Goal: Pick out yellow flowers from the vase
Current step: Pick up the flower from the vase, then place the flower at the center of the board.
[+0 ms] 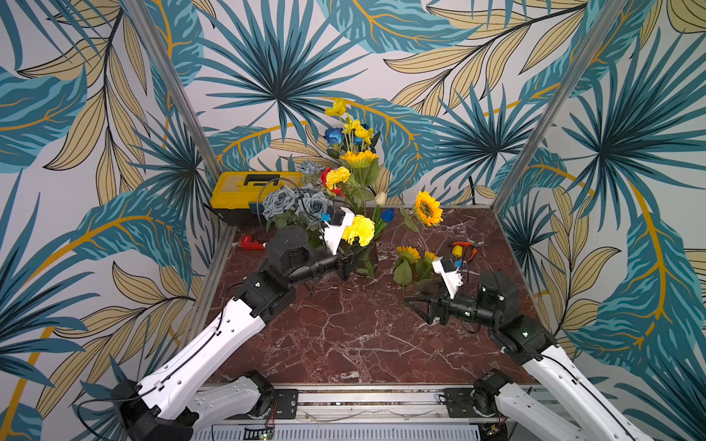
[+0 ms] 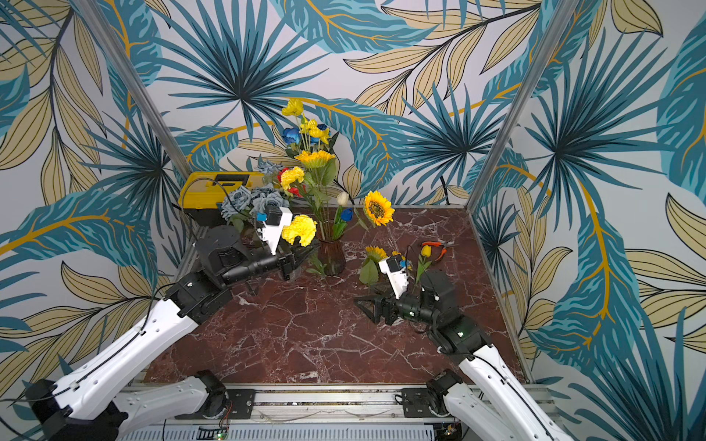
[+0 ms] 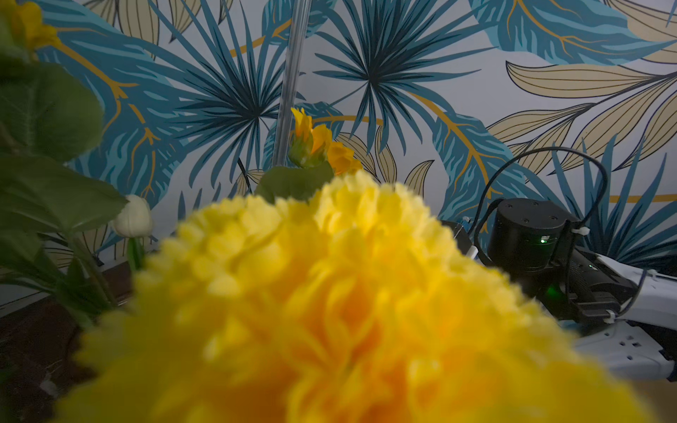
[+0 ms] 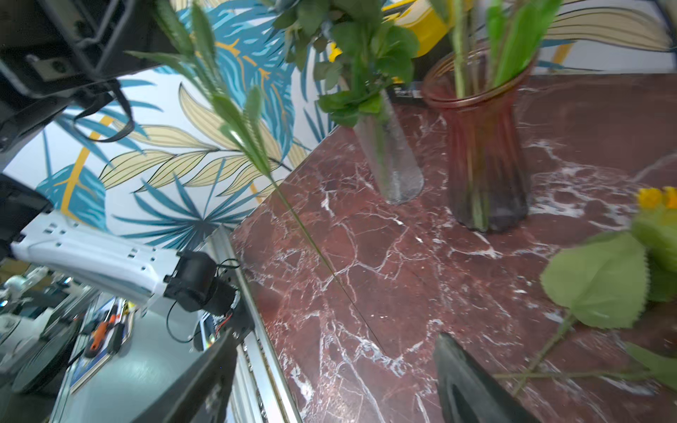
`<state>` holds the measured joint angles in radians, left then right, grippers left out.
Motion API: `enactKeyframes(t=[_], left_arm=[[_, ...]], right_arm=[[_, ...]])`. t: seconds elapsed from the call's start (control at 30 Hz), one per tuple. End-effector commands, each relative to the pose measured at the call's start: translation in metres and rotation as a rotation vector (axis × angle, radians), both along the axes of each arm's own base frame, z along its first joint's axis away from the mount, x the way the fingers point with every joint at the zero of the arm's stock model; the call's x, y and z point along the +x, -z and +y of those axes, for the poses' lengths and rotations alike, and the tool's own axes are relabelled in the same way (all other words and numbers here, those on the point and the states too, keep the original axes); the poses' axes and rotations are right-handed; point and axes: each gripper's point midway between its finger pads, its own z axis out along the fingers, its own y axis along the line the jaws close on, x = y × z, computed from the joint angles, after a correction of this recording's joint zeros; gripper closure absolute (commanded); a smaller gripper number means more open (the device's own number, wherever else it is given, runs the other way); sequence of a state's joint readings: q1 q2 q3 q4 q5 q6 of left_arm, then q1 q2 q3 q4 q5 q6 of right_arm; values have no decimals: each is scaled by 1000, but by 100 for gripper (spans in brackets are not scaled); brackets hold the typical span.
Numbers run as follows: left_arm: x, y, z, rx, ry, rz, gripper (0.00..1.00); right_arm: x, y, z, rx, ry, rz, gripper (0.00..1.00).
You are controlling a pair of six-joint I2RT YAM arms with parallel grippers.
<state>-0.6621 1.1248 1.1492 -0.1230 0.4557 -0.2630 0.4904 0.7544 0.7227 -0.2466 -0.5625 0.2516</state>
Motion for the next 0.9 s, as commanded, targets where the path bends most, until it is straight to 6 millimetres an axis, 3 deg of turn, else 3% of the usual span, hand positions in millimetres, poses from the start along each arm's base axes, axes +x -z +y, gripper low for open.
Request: enactKeyframes(t=[0.0, 0.27, 0.5, 0.67, 0.87], left_arm=[[-9, -13, -16, -31, 66, -10, 96], [-15, -9, -35, -46, 140, 21, 96], [-17, -2, -36, -41, 142, 40, 96], [-15, 0, -35, -36, 131, 38, 96], [-13, 1, -36, -31, 125, 33, 96]], right_arm=[[-2, -14, 21, 16, -80, -104, 21], [11, 1, 57, -67, -110, -85, 24], [14, 7, 74, -90, -129, -82, 44], [17, 5, 72, -87, -97, -97, 71], [16, 5, 70, -85, -93, -96, 82]])
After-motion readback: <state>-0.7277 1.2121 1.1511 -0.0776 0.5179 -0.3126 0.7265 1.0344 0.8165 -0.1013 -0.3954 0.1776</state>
